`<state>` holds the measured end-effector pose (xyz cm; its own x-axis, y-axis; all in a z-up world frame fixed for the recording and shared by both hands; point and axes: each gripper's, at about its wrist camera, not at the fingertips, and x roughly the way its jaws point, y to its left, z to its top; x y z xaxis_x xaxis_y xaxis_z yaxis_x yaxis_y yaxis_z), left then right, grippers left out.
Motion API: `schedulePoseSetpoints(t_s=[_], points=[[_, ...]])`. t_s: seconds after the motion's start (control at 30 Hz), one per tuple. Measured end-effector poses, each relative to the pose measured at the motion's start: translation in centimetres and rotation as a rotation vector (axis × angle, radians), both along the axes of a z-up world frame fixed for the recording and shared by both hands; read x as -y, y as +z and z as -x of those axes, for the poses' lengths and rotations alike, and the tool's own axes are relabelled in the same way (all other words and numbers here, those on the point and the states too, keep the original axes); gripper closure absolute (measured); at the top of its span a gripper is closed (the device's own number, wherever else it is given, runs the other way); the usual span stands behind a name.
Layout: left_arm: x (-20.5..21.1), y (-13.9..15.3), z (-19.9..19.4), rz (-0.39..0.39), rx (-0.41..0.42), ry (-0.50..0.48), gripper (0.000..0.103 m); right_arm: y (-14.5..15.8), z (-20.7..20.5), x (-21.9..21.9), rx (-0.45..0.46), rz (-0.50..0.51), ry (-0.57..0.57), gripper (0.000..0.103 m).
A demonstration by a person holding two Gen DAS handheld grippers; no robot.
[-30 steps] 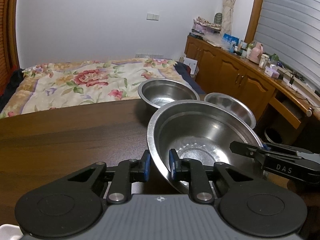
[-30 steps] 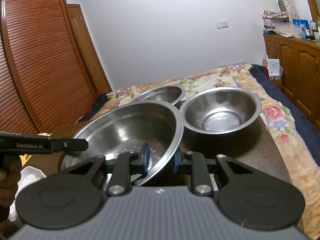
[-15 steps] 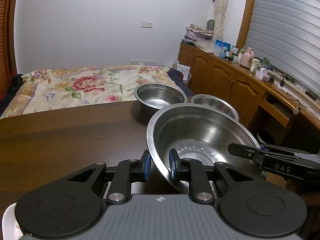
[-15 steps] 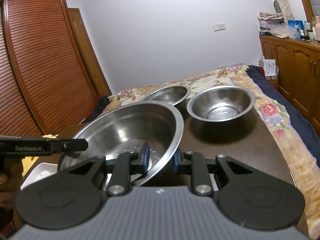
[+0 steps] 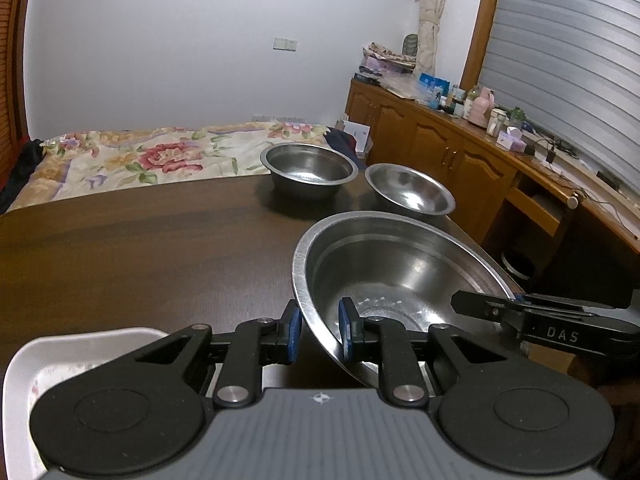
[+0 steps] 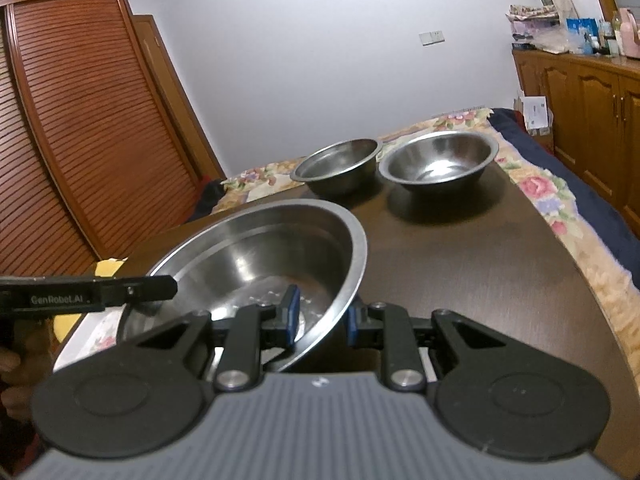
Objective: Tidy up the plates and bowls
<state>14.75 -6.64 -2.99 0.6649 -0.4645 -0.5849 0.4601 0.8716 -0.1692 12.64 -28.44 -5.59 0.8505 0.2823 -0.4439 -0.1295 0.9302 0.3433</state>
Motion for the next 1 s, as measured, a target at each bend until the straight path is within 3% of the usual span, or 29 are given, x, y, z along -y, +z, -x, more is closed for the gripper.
schedulePoseSetpoints(t_s=[0.5,1.0], points=[[-0.6,-1.2,2.7,-0.012,-0.017,0.003,0.080,-0.6,1.7,-0.8,-0.021,0.017,0.024,0.078],[-1.1,-2.0,2.6,-0.013,-0.035,0.011,0.080,-1.0,1.7,-1.1,-0.026,0.018,0.035,0.077]])
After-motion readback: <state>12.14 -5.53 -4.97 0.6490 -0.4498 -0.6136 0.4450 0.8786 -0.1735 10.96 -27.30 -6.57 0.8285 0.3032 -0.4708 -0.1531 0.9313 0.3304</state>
